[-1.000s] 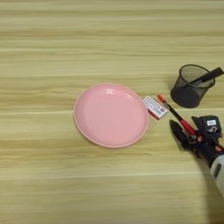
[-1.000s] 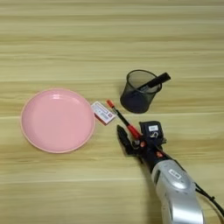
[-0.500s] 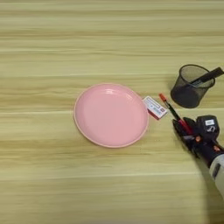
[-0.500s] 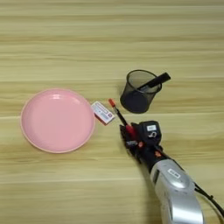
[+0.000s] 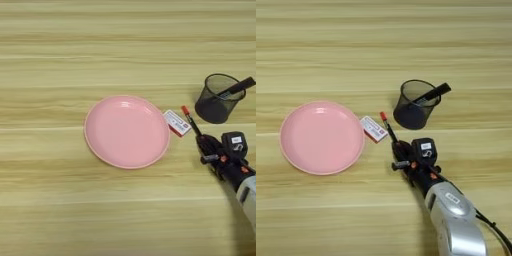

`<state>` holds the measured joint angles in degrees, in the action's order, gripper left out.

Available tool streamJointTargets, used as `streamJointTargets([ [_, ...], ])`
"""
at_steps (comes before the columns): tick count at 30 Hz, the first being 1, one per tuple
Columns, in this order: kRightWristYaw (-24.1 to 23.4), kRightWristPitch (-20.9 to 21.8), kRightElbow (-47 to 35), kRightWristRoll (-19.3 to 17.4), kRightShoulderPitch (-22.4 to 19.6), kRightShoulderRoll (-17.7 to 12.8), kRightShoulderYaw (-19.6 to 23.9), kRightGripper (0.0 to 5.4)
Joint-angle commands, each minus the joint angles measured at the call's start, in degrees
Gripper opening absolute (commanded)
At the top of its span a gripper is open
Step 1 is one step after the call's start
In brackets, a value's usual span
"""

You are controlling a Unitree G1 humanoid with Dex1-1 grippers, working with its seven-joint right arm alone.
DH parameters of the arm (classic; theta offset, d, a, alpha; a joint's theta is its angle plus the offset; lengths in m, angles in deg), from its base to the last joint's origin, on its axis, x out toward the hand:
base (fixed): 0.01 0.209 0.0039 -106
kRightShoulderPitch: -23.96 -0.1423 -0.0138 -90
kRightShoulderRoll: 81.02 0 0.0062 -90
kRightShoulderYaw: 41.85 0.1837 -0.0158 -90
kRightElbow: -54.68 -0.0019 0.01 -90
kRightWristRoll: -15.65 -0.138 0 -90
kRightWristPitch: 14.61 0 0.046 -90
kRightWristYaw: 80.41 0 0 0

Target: Move the objects on the table

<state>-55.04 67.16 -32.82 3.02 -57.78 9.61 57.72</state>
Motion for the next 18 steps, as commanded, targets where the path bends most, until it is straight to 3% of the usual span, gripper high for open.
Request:
streamJointTargets([
  [1, 0.1, 1.6, -3.8, -1.6, -1.2, 0.2, 0.4, 0.75],
  [18, 0.4, 2.1, -8.8, -2.3, -3.1, -1.9, 2.4, 0.74],
])
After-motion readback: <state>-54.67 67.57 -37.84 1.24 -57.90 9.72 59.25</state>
